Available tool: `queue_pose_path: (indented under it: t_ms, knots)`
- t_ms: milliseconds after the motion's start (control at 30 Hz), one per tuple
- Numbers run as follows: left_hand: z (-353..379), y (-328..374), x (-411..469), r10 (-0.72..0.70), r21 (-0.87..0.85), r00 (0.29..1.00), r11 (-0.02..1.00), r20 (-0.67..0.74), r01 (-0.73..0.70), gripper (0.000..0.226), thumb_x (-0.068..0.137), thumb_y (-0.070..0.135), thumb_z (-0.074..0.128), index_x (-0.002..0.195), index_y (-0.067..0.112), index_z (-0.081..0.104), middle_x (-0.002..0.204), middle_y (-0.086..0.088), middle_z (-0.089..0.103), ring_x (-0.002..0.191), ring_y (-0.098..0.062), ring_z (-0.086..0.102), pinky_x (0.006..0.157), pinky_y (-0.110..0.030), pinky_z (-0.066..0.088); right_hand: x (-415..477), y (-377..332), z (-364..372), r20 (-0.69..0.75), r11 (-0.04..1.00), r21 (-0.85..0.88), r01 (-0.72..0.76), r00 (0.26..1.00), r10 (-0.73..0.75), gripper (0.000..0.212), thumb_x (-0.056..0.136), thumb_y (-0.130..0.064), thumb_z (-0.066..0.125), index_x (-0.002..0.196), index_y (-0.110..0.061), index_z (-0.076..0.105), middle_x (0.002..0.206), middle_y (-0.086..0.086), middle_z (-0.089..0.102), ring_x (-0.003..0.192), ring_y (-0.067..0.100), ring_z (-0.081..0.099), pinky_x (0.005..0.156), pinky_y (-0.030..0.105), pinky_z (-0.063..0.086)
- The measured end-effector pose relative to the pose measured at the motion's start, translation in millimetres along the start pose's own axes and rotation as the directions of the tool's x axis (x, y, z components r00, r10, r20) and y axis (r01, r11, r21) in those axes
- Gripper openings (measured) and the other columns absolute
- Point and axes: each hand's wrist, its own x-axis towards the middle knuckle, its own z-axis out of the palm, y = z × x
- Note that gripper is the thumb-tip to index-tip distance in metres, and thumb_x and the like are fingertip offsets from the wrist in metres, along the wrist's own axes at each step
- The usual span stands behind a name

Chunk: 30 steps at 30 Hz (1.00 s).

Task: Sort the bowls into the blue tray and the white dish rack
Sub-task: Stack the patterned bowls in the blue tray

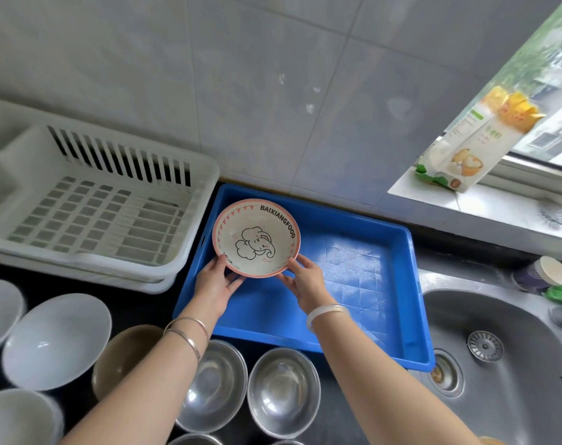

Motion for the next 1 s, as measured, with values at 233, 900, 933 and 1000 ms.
queue_pose_path:
  t_ms: [233,900,933,1000]
  knots:
    - [2.9,-5.3,0.8,0.052,0.011,0.997,0.999,-0.053,-0.052,0.034,0.097,0.018,0.045,0.13,0.011,0.05,0.113,-0.008,0.058,0.106,-0.03,0.058,0.085,-0.038,0.049,0.0,-3.2,0.9,-0.019,1.0,0.019,-0.01,1.0,0.01,0.036,0.095,-0.008,0.054,0.13,-0.004,0.049,0.118,0.022,0.063,0.072,0.025,0.07,0.061,0.024,0.06]
    - [41.4,-82.0,-101.8,0.28,0.441,0.954,0.847,0.107,-0.298,0.024,0.095,0.006,0.045,0.115,0.012,0.056,0.089,0.004,0.052,0.085,-0.015,0.048,0.085,-0.023,0.04,-93.0,-9.5,-90.2,0.084,0.951,-0.255,0.172,0.984,-0.156,0.028,0.1,-0.022,0.038,0.122,-0.015,0.055,0.11,0.005,0.063,0.087,0.02,0.063,0.072,0.025,0.051]
    - [48.8,-92.1,-111.4,0.251,0.462,0.959,0.841,0.129,-0.282,0.032,0.095,0.008,0.046,0.126,0.006,0.052,0.1,0.001,0.055,0.094,-0.016,0.052,0.088,-0.024,0.042,-104.0,-9.3,-104.6,0.074,0.95,-0.253,0.183,0.983,-0.17,0.026,0.1,-0.021,0.038,0.117,-0.017,0.057,0.106,0.004,0.065,0.084,0.018,0.064,0.071,0.024,0.051]
    - [64.7,-115.6,-131.6,0.183,0.515,0.965,0.818,0.19,-0.256,0.036,0.095,0.01,0.047,0.13,0.001,0.05,0.111,-0.004,0.056,0.101,-0.016,0.055,0.083,-0.02,0.047,-125.2,-7.1,-137.6,0.034,0.936,-0.286,0.206,0.978,-0.205,0.022,0.099,-0.021,0.039,0.105,-0.022,0.06,0.099,0.0,0.067,0.079,0.014,0.065,0.069,0.024,0.049]
